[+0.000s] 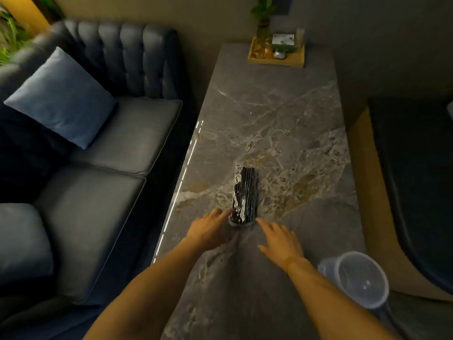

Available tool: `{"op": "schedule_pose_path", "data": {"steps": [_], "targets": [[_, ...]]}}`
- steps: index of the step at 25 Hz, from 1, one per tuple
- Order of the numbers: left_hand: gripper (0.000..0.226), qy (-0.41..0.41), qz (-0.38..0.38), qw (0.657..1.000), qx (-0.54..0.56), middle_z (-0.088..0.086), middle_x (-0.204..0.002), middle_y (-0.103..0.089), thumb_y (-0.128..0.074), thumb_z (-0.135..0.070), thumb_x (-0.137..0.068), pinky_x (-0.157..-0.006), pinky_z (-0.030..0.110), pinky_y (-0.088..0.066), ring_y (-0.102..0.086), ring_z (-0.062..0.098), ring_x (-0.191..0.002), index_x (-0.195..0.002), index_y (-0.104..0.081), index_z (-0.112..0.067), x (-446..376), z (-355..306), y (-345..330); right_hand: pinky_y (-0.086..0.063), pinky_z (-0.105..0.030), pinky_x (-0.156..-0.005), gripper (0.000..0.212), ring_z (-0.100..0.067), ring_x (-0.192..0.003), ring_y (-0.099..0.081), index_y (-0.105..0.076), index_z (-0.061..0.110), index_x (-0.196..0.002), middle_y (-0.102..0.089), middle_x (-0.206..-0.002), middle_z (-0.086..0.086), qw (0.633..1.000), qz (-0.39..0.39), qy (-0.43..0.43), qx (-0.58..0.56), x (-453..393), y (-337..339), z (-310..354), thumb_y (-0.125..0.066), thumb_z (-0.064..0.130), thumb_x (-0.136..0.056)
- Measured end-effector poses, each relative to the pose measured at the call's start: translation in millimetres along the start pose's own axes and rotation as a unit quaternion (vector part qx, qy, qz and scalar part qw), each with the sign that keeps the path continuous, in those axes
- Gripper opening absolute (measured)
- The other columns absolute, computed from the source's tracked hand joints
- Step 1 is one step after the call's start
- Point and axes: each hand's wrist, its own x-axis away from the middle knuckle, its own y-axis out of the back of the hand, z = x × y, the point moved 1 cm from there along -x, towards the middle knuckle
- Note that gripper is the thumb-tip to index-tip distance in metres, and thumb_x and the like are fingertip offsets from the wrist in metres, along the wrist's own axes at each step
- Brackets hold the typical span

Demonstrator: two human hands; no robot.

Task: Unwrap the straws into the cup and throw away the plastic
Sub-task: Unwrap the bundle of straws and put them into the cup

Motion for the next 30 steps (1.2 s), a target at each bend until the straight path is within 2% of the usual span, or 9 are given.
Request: {"op": "schedule_pose_path", "data": {"steps": [5, 11, 14, 16, 19, 22, 24, 27, 30], "targets": [[0.09, -0.007, -0.021, 1.0, -0.02, 0.007, -0.126, -0.051, -0.058, -0.055, -0.079, -0.076, 0.045, -0.052, -0.057, 0.034, -0.109, -0.147, -0.001, -0.043, -31.1, 1.5, -14.4, -0.043, -0.048, -0.096, 0.089, -0.03, -0.127, -0.044, -0.002, 0.038, -0.15, -0.043, -0.142, -0.006, 1.0, -0.025, -0.015, -0.001, -33.9, -12.9, 9.9, -0.062, 0.045, -0.084], [0.084, -0.055, -0.049, 0.996, -0.055, 0.008, -0.118, -0.05, -0.061, -0.045, -0.08, -0.07, 0.042, -0.049, -0.057, 0.034, -0.101, -0.148, -0.013, -0.035, -50.3, 5.8, -17.1, -0.045, -0.042, -0.091, 0.087, -0.027, -0.115, -0.048, -0.009, 0.034, -0.151, -0.048, -0.131, -0.002, 0.994, -0.109, 0.003, -0.006, -56.5, -23.1, 21.6, -0.063, 0.04, -0.083], [0.075, -0.022, -0.068, 0.997, 0.001, 0.01, -0.117, -0.049, -0.061, -0.036, -0.084, -0.055, 0.038, -0.044, -0.061, 0.035, -0.085, -0.147, -0.021, -0.032, -48.1, -1.9, -22.7, -0.049, -0.042, -0.09, 0.082, -0.027, -0.117, -0.047, -0.018, 0.035, -0.149, -0.047, -0.129, -0.003, 0.989, -0.106, -0.025, -0.104, -61.6, -24.6, 30.7, -0.067, 0.031, -0.083], [0.072, -0.007, -0.066, 0.996, 0.055, 0.011, -0.117, -0.049, -0.062, -0.031, -0.085, -0.052, 0.038, -0.043, -0.061, 0.037, -0.08, -0.146, -0.024, -0.032, -45.4, -6.8, -25.3, -0.052, -0.044, -0.087, 0.08, -0.029, -0.118, -0.048, -0.025, 0.037, -0.145, -0.047, -0.129, -0.004, 0.972, -0.113, -0.06, -0.197, -61.5, -26.4, 36.8, -0.07, 0.019, -0.081], [0.072, -0.007, -0.048, 0.99, 0.134, 0.011, -0.121, -0.053, -0.066, -0.028, -0.083, -0.066, 0.042, -0.052, -0.061, 0.037, -0.092, -0.145, -0.031, -0.03, -40.4, -8.3, -17.8, -0.054, -0.044, -0.082, 0.08, -0.029, -0.113, -0.056, -0.032, 0.041, -0.138, -0.048, -0.127, -0.003, 0.953, -0.126, -0.072, -0.264, -53.2, -28.1, 41.6, -0.072, 0.01, -0.077], [0.07, -0.037, -0.06, 0.976, 0.206, 0.01, -0.126, -0.058, -0.069, -0.024, -0.078, -0.076, 0.033, -0.048, -0.061, 0.031, -0.103, -0.142, -0.041, -0.026, -24.4, -7.6, -6.1, -0.056, -0.048, -0.076, 0.078, -0.026, -0.104, -0.061, -0.034, 0.045, -0.135, -0.047, -0.122, 0.001, 0.947, -0.134, -0.051, -0.288, -35.8, -25.3, 42.4, -0.073, 0.011, -0.076], [0.07, -0.044, -0.058, 0.962, 0.262, 0.007, -0.122, -0.062, -0.071, -0.021, -0.072, -0.075, 0.028, -0.048, -0.064, 0.027, -0.099, -0.138, -0.046, -0.025, -7.6, -6.9, 2.1, -0.057, -0.047, -0.075, 0.075, -0.025, -0.105, -0.06, -0.036, 0.043, -0.136, -0.045, -0.123, 0.003, 0.951, -0.144, -0.031, -0.271, -19.9, -22.5, 44.3, -0.073, 0.015, -0.078], [0.068, -0.039, -0.038, 0.945, 0.322, 0.003, -0.109, -0.067, -0.074, -0.02, -0.071, -0.078, 0.036, -0.057, -0.067, 0.018, -0.087, -0.134, -0.05, -0.028, 19.4, -6.7, 20.0, -0.057, -0.041, -0.073, 0.066, -0.023, -0.105, -0.058, -0.04, 0.035, -0.14, -0.046, -0.125, 0.002, 0.956, -0.169, -0.004, -0.24, 7.2, -14.4, 50.0, -0.071, 0.025, -0.082], [0.06, -0.054, -0.019, 0.937, 0.345, -0.007, -0.102, -0.065, -0.074, -0.03, -0.075, -0.08, 0.031, -0.057, -0.065, 0.005, -0.083, -0.131, -0.052, -0.034, 48.6, -6.8, 38.0, -0.056, -0.038, -0.073, 0.06, -0.022, -0.101, -0.06, -0.049, 0.028, -0.137, -0.053, -0.12, 0.0, 0.941, -0.207, 0.029, -0.267, 36.4, -3.5, 56.3, -0.072, 0.028, -0.082]]}}
